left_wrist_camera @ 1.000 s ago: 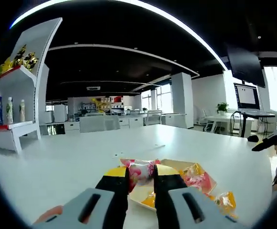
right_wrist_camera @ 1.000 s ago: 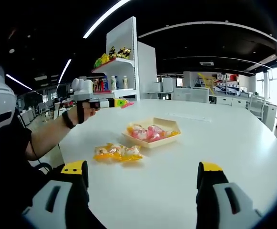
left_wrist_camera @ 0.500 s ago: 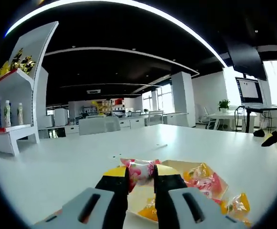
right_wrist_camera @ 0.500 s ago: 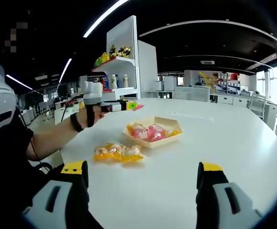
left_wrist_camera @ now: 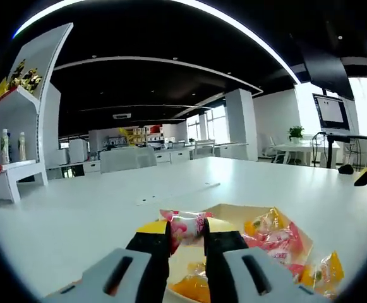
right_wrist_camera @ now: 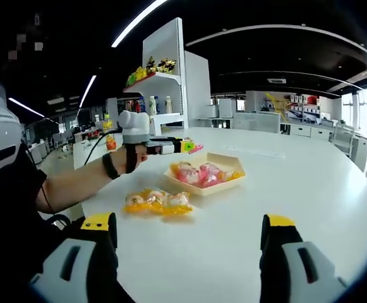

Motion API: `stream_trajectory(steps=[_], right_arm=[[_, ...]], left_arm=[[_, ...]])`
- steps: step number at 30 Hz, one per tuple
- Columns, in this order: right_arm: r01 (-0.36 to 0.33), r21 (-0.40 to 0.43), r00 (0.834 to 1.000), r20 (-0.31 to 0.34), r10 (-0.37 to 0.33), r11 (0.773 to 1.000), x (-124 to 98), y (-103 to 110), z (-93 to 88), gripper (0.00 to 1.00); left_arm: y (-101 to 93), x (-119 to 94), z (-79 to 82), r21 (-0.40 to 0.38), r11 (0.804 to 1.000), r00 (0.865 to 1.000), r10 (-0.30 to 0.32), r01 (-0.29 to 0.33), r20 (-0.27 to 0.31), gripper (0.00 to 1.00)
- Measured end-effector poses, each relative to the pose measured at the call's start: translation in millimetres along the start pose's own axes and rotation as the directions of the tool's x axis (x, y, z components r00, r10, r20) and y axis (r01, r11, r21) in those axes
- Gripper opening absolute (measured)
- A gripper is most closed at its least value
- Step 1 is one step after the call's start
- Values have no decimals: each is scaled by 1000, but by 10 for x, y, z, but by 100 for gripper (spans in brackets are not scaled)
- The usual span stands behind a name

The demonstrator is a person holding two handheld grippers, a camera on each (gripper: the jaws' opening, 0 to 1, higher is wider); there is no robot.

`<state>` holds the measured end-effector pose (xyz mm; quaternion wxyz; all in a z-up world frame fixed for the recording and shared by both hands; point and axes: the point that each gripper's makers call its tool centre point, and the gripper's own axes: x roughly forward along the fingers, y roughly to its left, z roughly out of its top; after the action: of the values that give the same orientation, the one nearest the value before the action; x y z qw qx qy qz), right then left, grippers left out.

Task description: Pick up the marshmallows scattered on the table and place them into the bowl on the table

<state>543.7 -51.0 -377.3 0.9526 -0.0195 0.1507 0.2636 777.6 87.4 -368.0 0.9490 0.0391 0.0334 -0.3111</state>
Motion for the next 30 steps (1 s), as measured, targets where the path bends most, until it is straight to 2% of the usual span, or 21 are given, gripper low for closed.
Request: stream_trajectory(steps=[6,11,14,17,19,30], right_arm=[[4,1,1000,-7,-4,1000,9,-25,-18,92],[2,2,1000,-8,-2,1000,33,-29,-20,91],[1,-3,1000,-11,-1,1000,46,-19,-21,91],[-2,-2,1000,-11,2,1000,50,-9,-20,91],[0,-3,1000,-12,0,1000,51,-16,-25,91],[1,-1,1000,-11,-1,1000,38,-15,-27,91]], left_arm=[[42,34,-128,8,1000,999,21,-21,-26,20],[60,47,-57,14,999,999,36,-36,16,20],[35,63,-75,13,999,999,31,-31,21,20],[32,75,-115,18,999,1000,26,-26,13,21],[-7,85,-160,2,1000,1000,-4,4,-3,21],[24,69,-213,-3,1000,1000,12,-12,-18,21]])
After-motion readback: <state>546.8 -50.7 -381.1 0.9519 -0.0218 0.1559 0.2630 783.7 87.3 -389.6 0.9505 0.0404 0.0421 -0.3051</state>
